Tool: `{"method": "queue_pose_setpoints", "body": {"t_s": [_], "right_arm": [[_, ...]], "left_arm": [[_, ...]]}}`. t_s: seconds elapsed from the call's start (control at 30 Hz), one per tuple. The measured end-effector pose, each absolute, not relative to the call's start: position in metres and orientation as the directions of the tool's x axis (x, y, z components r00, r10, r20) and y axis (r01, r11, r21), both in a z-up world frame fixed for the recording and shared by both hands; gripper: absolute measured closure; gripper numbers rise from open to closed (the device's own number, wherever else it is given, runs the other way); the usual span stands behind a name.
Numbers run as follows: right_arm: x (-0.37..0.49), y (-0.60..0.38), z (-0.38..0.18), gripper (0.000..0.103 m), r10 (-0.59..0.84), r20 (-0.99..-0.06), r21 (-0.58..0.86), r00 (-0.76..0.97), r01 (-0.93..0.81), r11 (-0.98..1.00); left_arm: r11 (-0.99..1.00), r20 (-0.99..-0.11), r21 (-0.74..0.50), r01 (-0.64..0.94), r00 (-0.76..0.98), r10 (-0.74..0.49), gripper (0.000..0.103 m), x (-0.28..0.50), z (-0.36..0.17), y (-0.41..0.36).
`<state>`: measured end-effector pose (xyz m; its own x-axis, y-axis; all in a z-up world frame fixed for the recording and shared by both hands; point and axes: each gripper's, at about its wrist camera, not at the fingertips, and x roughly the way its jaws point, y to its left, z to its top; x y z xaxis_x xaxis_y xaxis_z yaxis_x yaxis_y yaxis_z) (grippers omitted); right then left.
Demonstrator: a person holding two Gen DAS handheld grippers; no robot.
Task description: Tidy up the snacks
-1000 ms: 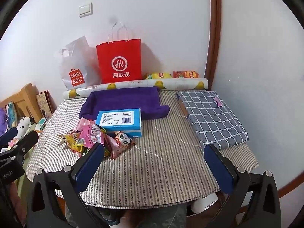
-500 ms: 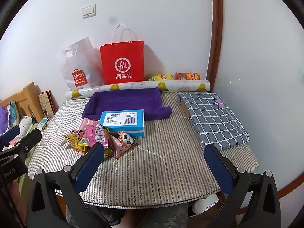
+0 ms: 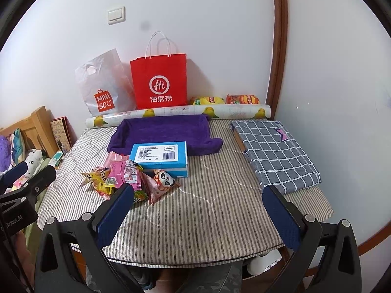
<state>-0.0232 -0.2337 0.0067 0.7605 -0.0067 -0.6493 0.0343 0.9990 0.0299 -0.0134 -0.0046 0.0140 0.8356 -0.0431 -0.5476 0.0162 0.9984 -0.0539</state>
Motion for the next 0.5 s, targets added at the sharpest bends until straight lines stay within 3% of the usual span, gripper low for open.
{"method": "queue_pose_setpoints", "body": {"t_s": [0.5], "right_arm": [[-0.0258, -0.2301, 0.0086, 0.0, -0.007, -0.647, 0.026, 0.762, 0.032, 0.999]], "left_arm": [[0.999, -0.541, -0.051, 0.014, 0.84, -0.04, 0.0, -0.0148, 0.0156, -0.0031]]}}
